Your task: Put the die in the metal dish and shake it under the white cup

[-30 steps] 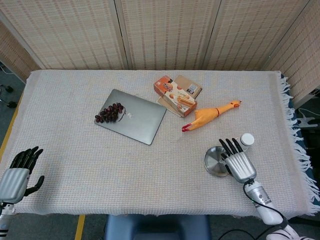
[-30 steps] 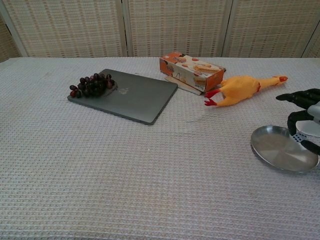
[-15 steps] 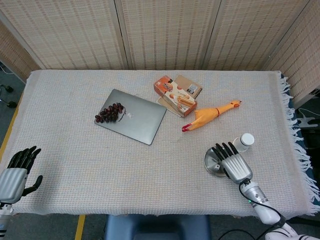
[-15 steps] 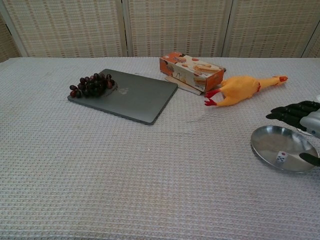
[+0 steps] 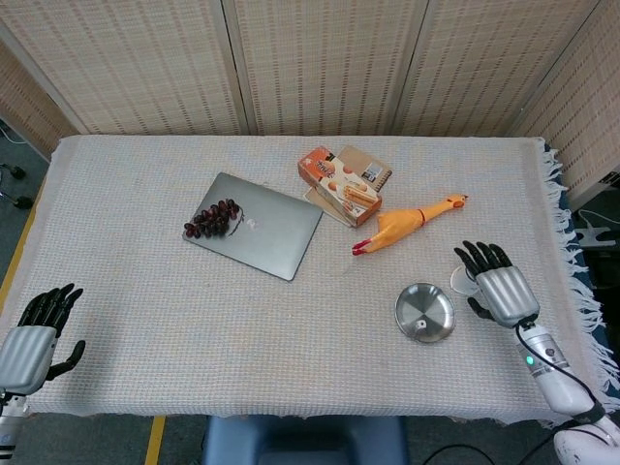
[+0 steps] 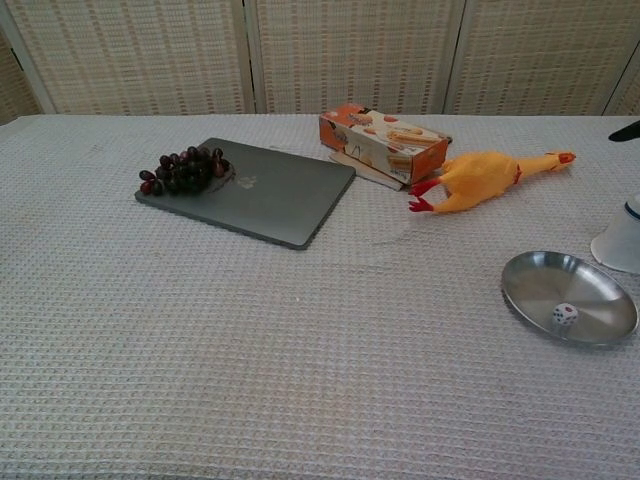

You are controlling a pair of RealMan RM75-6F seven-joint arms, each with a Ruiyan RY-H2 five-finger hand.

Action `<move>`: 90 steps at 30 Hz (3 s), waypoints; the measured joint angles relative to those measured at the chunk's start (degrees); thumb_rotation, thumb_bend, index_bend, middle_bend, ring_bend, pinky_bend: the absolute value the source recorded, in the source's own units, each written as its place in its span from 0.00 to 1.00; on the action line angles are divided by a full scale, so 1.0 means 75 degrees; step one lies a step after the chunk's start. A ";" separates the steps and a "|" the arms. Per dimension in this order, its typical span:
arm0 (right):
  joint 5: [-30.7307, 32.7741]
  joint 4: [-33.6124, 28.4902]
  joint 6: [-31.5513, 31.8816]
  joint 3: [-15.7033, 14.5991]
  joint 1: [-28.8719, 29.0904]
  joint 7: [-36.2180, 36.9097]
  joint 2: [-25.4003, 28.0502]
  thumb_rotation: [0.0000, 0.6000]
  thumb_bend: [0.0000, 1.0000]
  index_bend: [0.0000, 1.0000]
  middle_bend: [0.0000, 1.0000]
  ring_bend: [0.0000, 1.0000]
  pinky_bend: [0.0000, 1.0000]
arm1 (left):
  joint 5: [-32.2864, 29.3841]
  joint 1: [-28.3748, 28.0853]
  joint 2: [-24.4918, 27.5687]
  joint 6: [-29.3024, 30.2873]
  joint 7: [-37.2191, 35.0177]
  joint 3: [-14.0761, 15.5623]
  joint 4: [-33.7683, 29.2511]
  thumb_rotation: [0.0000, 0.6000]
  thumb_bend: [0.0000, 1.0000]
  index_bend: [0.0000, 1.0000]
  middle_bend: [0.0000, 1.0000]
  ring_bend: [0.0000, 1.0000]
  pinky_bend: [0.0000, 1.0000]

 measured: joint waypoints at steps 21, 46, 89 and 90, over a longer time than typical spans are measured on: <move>0.1557 0.0989 -0.2014 0.0115 0.0877 0.0258 -0.0217 1.00 0.23 0.24 0.18 0.00 0.19 | -0.0080 -0.0053 -0.0066 -0.0138 0.0154 0.0008 -0.0015 1.00 0.41 0.00 0.00 0.00 0.09; 0.1330 0.1809 -0.1472 0.0010 0.0835 0.0521 -0.0930 1.00 0.23 0.43 0.29 0.12 0.41 | -0.0142 -0.0077 -0.0052 -0.0222 0.0140 0.0014 -0.0002 1.00 0.41 0.00 0.00 0.00 0.10; -0.0867 -0.1314 -0.1325 -0.0792 0.0822 0.1035 0.0535 1.00 0.24 0.45 0.33 0.19 0.45 | -0.0108 -0.0083 -0.0032 -0.0224 0.0029 0.0039 -0.0003 1.00 0.41 0.00 0.00 0.00 0.11; -0.0820 -0.1302 -0.1340 -0.0793 0.0836 0.0938 0.0489 1.00 0.24 0.45 0.33 0.19 0.45 | -0.0114 -0.0088 -0.0032 -0.0238 0.0027 0.0039 -0.0001 1.00 0.41 0.00 0.00 0.00 0.11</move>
